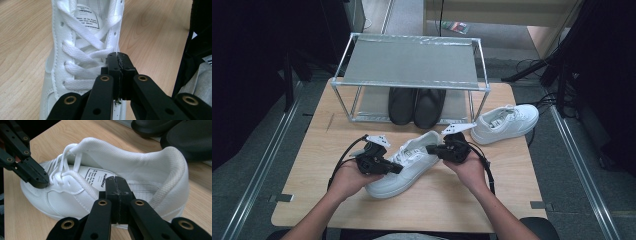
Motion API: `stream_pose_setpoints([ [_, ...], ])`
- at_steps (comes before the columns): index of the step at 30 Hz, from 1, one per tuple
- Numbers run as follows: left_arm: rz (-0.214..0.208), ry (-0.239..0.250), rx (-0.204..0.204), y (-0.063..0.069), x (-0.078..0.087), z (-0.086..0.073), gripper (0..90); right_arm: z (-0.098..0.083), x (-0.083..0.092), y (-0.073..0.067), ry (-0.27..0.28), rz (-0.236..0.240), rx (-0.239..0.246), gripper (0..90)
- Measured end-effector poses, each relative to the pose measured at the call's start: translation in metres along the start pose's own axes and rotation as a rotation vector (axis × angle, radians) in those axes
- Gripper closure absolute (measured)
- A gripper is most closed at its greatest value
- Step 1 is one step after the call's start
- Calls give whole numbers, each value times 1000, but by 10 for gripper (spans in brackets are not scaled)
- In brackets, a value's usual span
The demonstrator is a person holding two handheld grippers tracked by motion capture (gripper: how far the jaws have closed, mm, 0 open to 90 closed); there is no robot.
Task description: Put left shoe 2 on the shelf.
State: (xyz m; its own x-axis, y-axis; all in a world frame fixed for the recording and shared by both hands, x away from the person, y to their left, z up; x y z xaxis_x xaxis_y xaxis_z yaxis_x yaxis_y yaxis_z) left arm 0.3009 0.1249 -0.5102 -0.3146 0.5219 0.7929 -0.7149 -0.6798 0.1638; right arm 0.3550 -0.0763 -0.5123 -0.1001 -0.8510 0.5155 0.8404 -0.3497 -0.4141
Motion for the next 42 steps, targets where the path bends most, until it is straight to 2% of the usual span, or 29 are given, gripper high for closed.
stream_pose_setpoints([
  [5,-12,-5,-9,-3,-1,2,900,-3,2,-2,1,-4,-6,900],
  [16,-9,-13,-22,-11,-5,7,900,-11,8,-8,0,-5,-11,900],
  [20,-17,-18,-23,-18,-6,11,900,-16,11,-14,-3,-4,-8,900],
  [29,8,-15,-28,-27,-10,19,900,-24,11,-25,-17,11,-2,900],
  [35,32,0,-33,-35,-12,26,900,-31,3,-43,-60,37,11,900],
  [37,32,1,-32,-35,-12,26,900,-32,3,-44,-70,21,14,900],
  [42,37,20,-27,-34,-7,27,899,-31,6,-40,-67,24,5,900],
])
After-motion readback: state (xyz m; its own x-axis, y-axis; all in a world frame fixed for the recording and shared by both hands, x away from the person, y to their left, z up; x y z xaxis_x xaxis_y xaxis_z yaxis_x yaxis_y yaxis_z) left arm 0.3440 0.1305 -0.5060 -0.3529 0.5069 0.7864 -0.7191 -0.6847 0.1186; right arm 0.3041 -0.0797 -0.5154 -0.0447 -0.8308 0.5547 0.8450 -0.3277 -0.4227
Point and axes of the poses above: each handheld gripper's, and its own axes: x roughly backward along the jaws, z roughly out of its top, y roughly to its right, the point moved 5 cm from there along -x, roughly forward along the jaws, and after that the axes turned 14 degrees about z, right-handed, at the moved point
